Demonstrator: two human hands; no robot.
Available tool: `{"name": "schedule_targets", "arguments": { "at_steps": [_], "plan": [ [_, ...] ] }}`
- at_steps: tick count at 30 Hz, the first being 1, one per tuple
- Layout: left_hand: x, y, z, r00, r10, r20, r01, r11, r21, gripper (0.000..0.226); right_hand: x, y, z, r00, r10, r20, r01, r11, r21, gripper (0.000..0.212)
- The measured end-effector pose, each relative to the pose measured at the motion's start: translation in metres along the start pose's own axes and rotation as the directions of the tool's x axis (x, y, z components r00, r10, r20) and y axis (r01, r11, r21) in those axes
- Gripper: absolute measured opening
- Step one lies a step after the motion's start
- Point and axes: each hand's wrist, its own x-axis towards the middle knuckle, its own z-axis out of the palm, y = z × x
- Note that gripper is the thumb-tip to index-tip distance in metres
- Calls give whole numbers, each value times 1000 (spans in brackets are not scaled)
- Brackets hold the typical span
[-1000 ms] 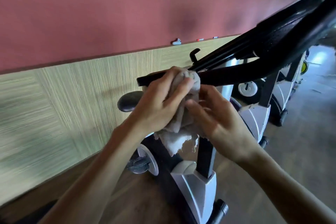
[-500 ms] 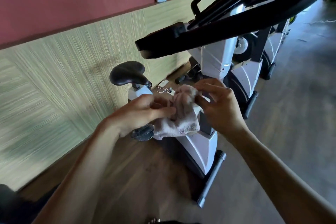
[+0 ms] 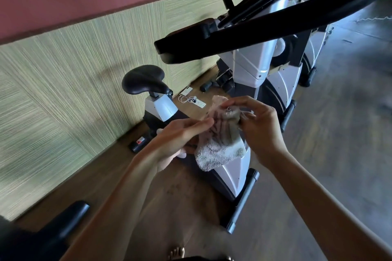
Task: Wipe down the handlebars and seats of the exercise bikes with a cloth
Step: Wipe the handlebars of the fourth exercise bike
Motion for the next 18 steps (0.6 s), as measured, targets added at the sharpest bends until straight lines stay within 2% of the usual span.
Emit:
{"name": "schedule_targets", "arguments": {
  "at_steps": [3,7,8,10,11,13,16,18],
  "plan": [
    [5,1,3,1000,-20,22,22,998,-66,45,2,-2,2,999,-2,36,1,999,37,45],
    [13,-9,6,999,43,-15,-46,972,-229,52,5,3,0,996,80,-31,-77,994,79,55],
    [15,-12,8,998,45,-42,-55,963,-265,56,6,4,0,991,122,-56,-118,991,67,47],
    [18,-15,13,993,62,-99,-91,946,-312,60,9,8,-3,964,238,-121,-237,971,19,12],
    [20,-16,17,989,75,-129,-114,938,-328,60,10,8,-3,939,315,-136,-319,948,-7,9],
    [23,-14,21,975,99,-197,-157,939,-305,58,12,8,-6,890,451,-64,-452,892,-1,39],
    [29,-12,22,951,159,-267,-213,959,-188,45,11,0,-7,824,555,112,-566,802,190,52],
    [32,-9,22,932,189,-308,-236,964,-123,44,12,1,-10,810,569,142,-586,779,225,63]
  ]
}}
